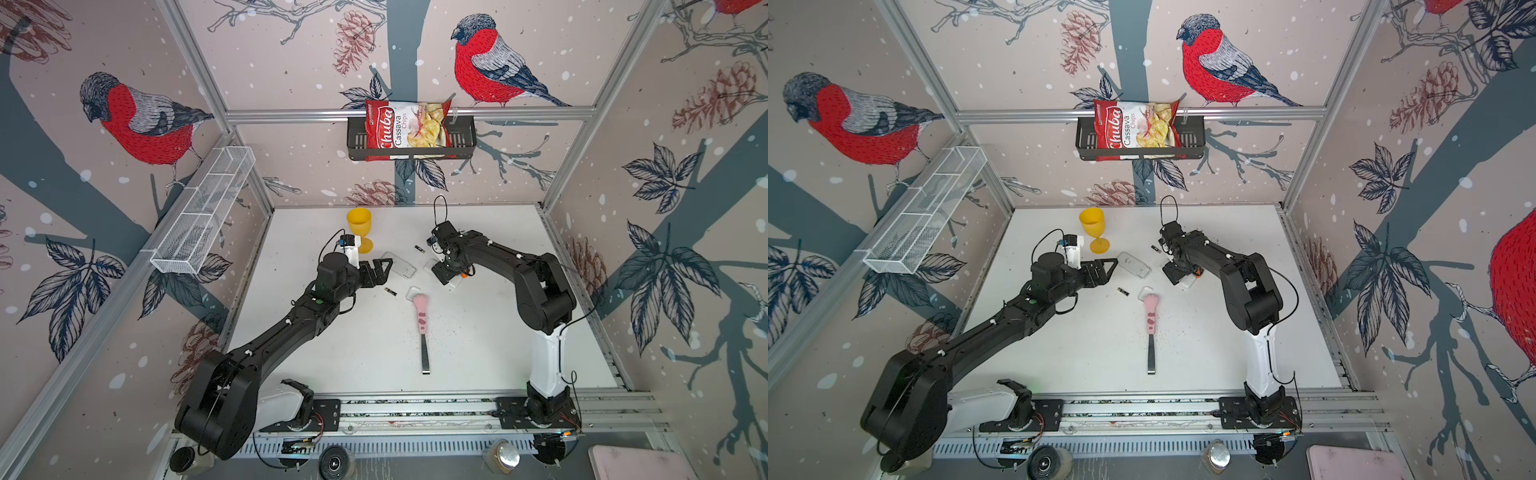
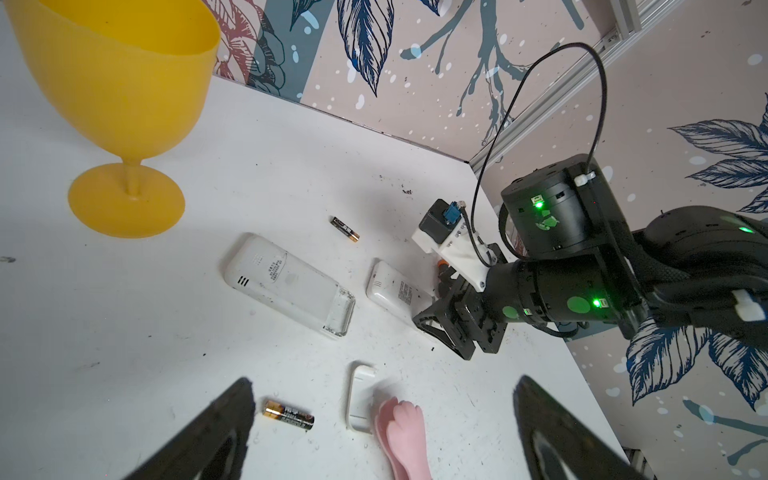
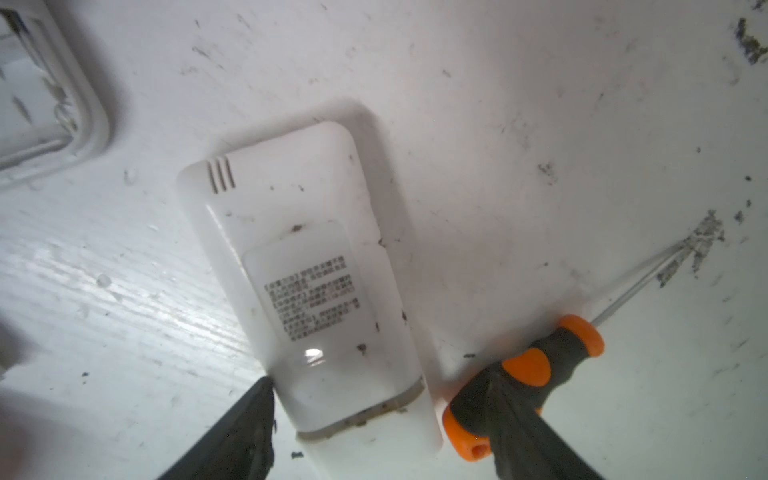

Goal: Unload the batteries from the remote control

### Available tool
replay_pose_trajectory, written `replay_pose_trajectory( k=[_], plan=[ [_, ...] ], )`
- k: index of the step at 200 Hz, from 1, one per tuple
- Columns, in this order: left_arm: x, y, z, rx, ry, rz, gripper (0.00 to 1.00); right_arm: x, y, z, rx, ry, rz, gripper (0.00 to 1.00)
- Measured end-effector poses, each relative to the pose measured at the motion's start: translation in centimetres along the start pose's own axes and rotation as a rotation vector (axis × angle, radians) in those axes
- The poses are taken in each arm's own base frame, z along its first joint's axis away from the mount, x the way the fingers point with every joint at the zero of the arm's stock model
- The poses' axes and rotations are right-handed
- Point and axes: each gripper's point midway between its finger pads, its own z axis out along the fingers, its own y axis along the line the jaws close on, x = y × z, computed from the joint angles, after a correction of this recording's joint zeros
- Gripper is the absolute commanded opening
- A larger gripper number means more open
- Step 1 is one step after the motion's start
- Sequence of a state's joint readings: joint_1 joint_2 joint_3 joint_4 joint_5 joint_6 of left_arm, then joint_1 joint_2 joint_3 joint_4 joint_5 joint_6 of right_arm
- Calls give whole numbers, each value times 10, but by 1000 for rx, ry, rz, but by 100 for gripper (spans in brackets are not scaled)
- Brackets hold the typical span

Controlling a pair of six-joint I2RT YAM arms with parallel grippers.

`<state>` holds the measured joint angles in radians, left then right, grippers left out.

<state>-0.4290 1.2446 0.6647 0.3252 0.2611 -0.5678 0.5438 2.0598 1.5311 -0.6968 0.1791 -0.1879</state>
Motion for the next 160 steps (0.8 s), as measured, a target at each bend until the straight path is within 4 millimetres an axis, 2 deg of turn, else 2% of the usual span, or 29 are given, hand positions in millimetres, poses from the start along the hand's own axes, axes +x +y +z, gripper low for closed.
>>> replay_pose_trajectory(
  k=[34, 76, 95, 114, 138, 160],
  plan=[
    [-9, -11, 14, 1, 30, 73, 93, 0, -5, -7, -3, -14, 13, 80],
    [-40, -39, 65, -4, 99, 316, 94, -20, -18, -42, -55, -161, 107, 81],
    [-45, -51, 89, 8, 143, 437, 94, -17, -41, -55, -49, -225, 230, 81],
    [-37, -64, 115, 34, 208, 585, 94, -4, -66, -68, -40, -291, 374, 82],
    [-14, -68, 146, 66, 315, 755, 92, 23, -96, -92, -47, -422, 574, 84],
    [9, -68, 172, 93, 409, 879, 95, 44, -108, -115, -87, -555, 713, 88]
  ],
)
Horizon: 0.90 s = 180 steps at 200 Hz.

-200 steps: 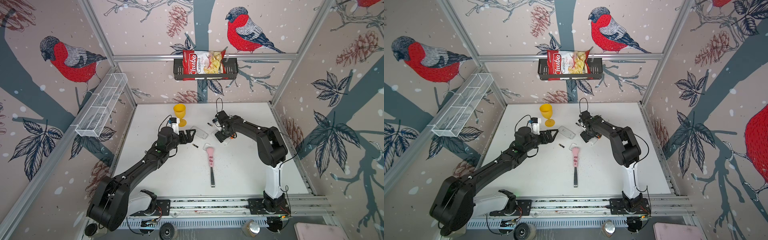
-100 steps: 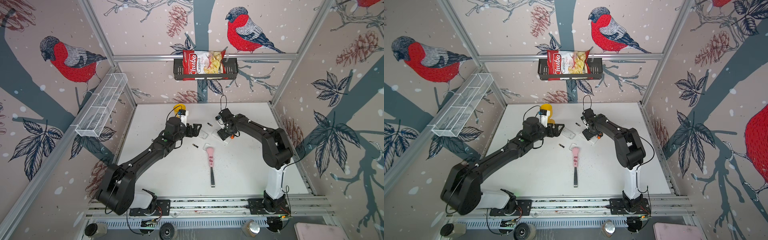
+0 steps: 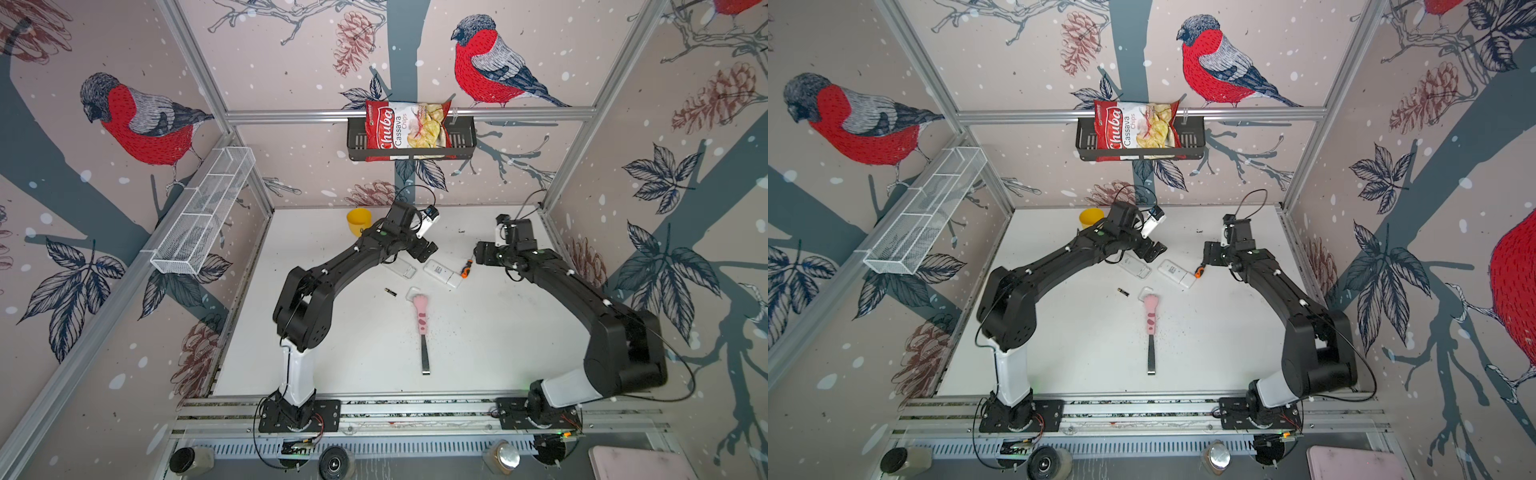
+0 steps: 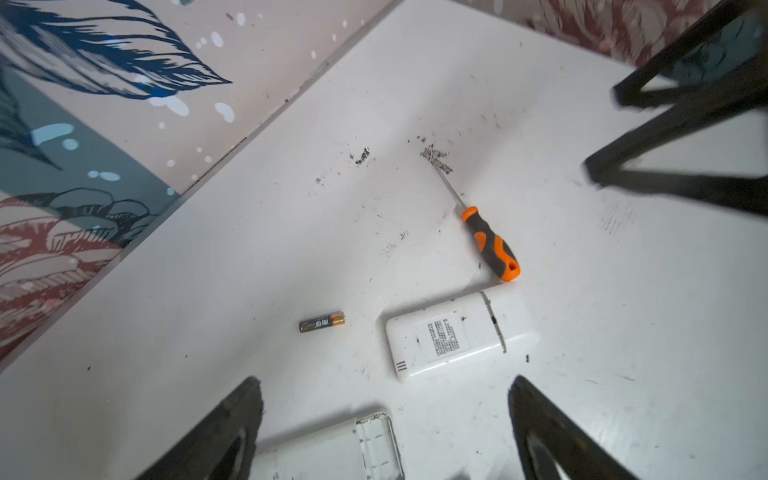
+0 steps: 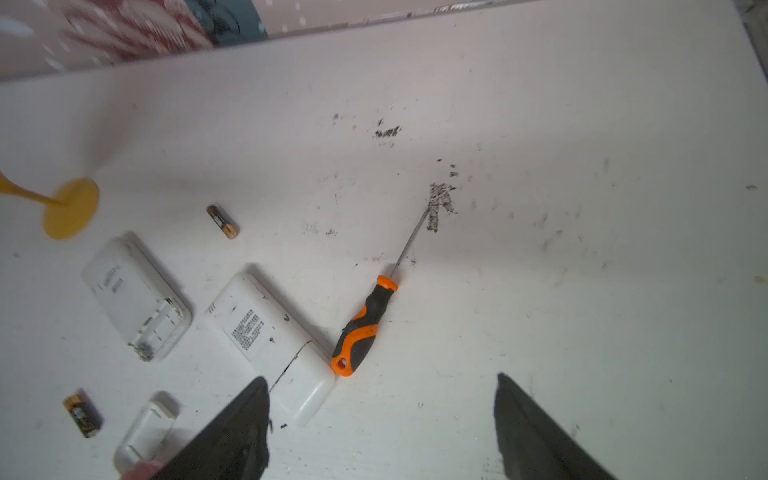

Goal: Unload the batteries from the remote control

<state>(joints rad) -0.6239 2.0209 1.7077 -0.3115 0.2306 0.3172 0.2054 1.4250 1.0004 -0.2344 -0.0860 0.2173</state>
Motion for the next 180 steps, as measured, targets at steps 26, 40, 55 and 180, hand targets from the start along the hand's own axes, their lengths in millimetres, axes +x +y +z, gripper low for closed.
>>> replay_pose_trajectory(
  k=[26, 40, 55, 180],
  plan=[
    [21, -37, 36, 90, 104, 199, 96, -3, 2, -27, -84, -113, 89, 92],
    [34, -58, 50, 146, 151, 296, 96, -4, 6, -38, -120, -150, 108, 92],
    [43, -63, 55, 183, 179, 363, 96, -7, 12, -47, -157, -184, 118, 93],
    [78, -61, 98, 268, 221, 599, 96, -13, 8, -60, -188, -276, 160, 95]
  ],
)
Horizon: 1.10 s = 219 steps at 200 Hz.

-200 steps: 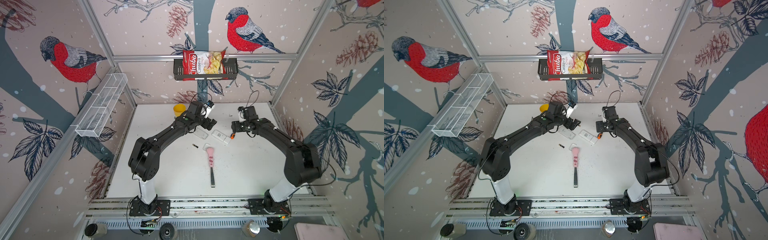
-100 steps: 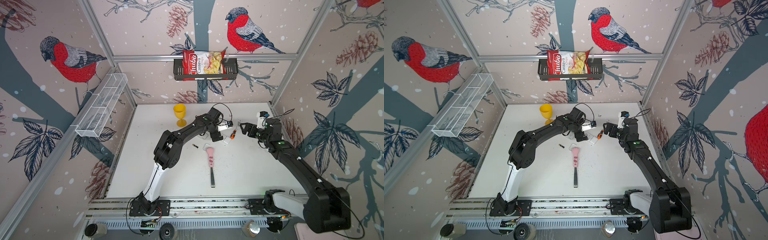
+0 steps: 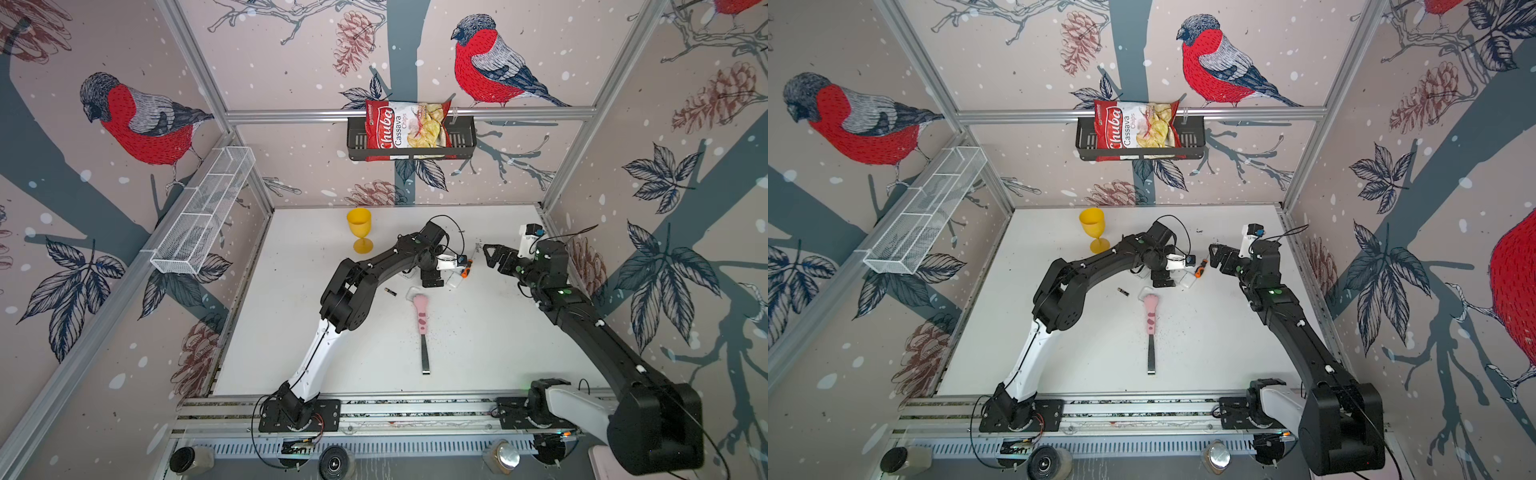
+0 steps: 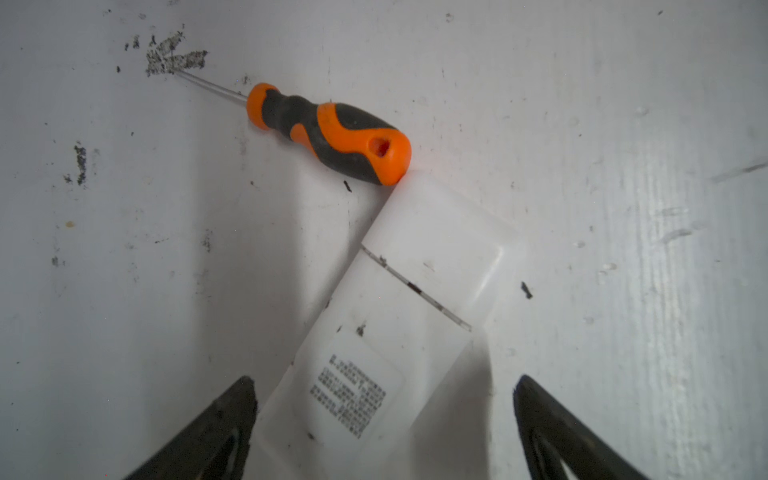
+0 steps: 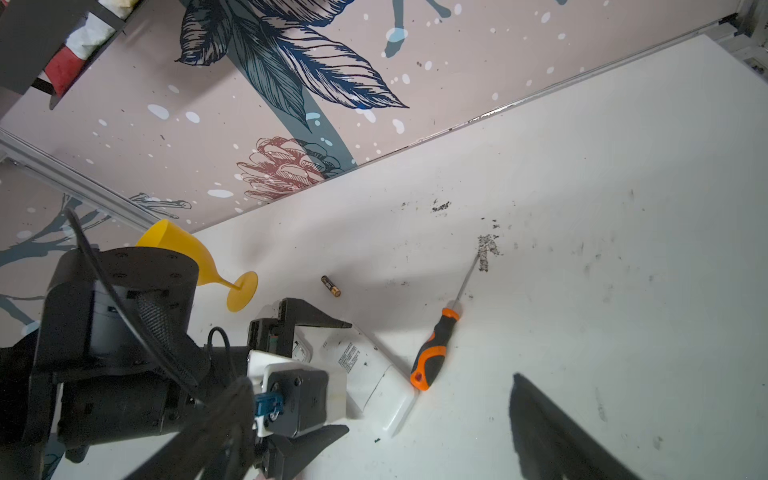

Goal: Unload the batteries from the remote control

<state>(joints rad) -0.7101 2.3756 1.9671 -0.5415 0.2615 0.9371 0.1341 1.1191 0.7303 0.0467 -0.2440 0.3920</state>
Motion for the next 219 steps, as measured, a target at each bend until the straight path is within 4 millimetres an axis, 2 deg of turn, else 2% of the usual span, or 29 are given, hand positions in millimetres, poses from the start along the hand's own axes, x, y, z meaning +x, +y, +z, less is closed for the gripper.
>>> replay_pose_trajectory(
  k=[58, 116, 178, 219],
  plan=[
    [7, 15, 13, 22, -2, 2, 96, -2, -7, -3, 6, -24, 12, 95],
    [9, 9, 19, 73, -47, -33, 95, -1, -9, -3, 11, -24, 14, 95],
    [9, 0, 22, 104, -89, -76, 86, -2, -10, -4, 11, -28, 14, 95],
    [13, -5, 18, 106, -83, -81, 75, 0, -10, -3, 11, -26, 16, 94]
  ],
)
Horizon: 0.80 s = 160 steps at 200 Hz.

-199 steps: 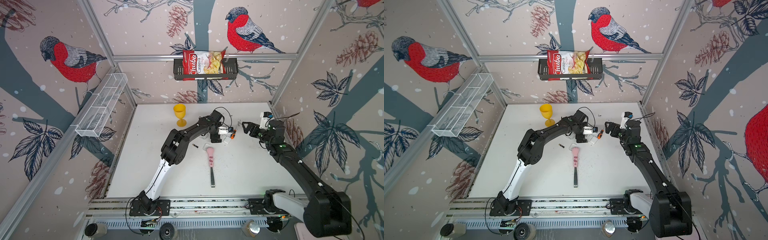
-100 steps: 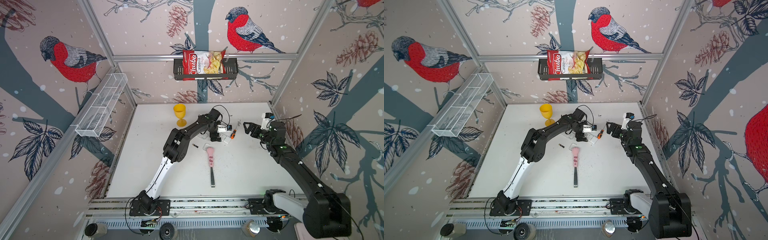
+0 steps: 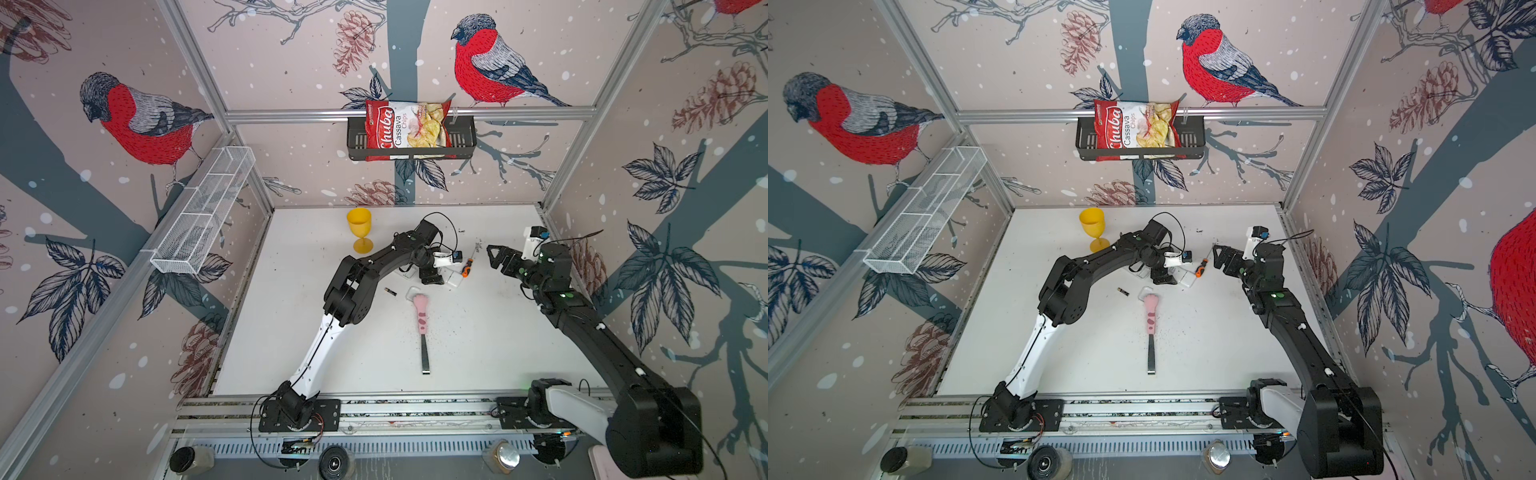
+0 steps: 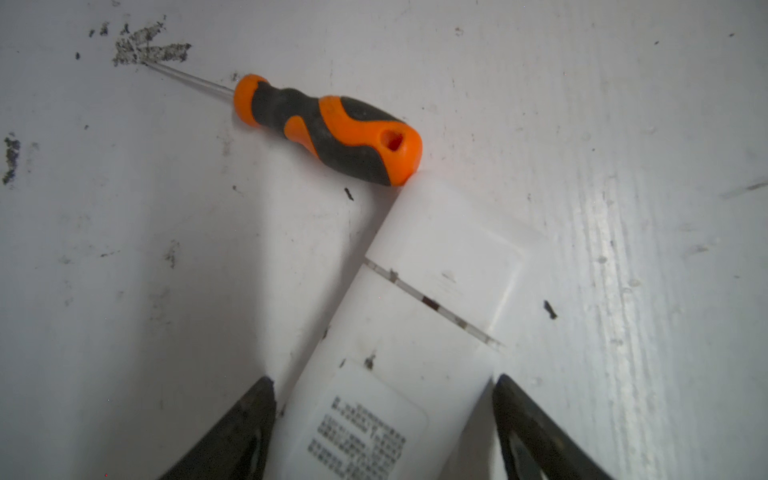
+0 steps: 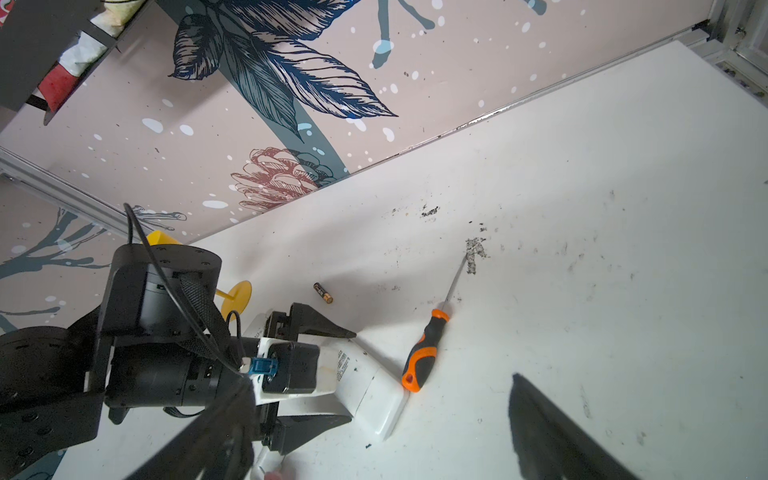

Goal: Unload the batteries from the remote control

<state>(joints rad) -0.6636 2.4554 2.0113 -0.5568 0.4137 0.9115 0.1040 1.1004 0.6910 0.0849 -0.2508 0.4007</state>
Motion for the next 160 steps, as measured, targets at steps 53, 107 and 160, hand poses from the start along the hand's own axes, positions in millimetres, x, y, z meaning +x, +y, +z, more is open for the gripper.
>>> replay_pose_trajectory(
  k=[53, 107, 160],
  plan=[
    [12, -13, -7, 23, 24, -34, 77, -4, 4, -1, -20, -20, 10, 94],
    [13, -12, -6, 32, 18, -60, 82, -3, 8, 0, -35, -18, 10, 94],
    [13, -11, -5, 45, 30, -80, 81, -5, 9, -2, -39, -26, 8, 94]
  ],
)
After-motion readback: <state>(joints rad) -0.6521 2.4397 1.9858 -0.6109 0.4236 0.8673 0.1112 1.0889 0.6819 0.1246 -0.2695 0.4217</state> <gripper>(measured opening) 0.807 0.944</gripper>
